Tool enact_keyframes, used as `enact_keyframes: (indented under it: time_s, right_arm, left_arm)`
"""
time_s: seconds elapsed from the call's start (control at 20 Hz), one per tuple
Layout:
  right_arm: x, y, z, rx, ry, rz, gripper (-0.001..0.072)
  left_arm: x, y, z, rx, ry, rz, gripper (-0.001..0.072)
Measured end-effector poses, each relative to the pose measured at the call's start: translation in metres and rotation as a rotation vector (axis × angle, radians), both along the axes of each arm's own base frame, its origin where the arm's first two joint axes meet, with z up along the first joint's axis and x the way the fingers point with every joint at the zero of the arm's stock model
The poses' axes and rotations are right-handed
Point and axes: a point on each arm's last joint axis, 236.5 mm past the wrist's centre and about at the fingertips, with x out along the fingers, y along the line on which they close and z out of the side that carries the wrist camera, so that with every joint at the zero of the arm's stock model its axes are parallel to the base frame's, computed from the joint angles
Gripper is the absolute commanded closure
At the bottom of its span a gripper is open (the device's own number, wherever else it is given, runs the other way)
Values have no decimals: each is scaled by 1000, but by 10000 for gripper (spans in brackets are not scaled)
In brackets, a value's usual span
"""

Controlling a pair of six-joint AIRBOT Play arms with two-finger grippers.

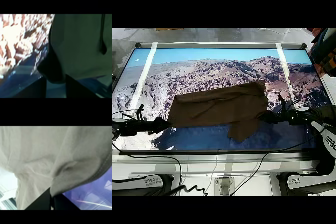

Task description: Fold the clothes and pants, and hang the long-sleeved shirts on hangers.

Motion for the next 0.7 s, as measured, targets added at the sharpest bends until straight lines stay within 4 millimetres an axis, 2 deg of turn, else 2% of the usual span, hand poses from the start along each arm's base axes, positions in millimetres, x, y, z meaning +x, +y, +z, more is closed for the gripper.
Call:
enact_keyframes:
  time_s: [0.05,0.2,0.35,0.45,0.5,0.6,0.7]
  right_arm:
    - [0,0,0,2,-1,-1,700]
    - [2,0,5,-1,-14,-4,701]
    - [11,-4,27,-27,-88,-10,701]
    - [23,-7,60,-55,-186,-10,701]
    - [29,-9,82,-68,-246,-13,701]
    - [41,-11,140,-105,-400,-17,700]
    - [46,-13,213,-151,-589,-20,701]
  left_arm:
    - [5,1,-1,4,-23,6,699]
    - [26,-4,13,-49,-111,37,700]
    - [54,-10,54,-119,-245,45,700]
    - [74,-10,102,-131,-371,17,700]
    - [83,-10,134,-128,-451,1,700]
    - [95,-9,205,-94,-625,-29,699]
    - [97,-10,287,-32,-824,-47,699]
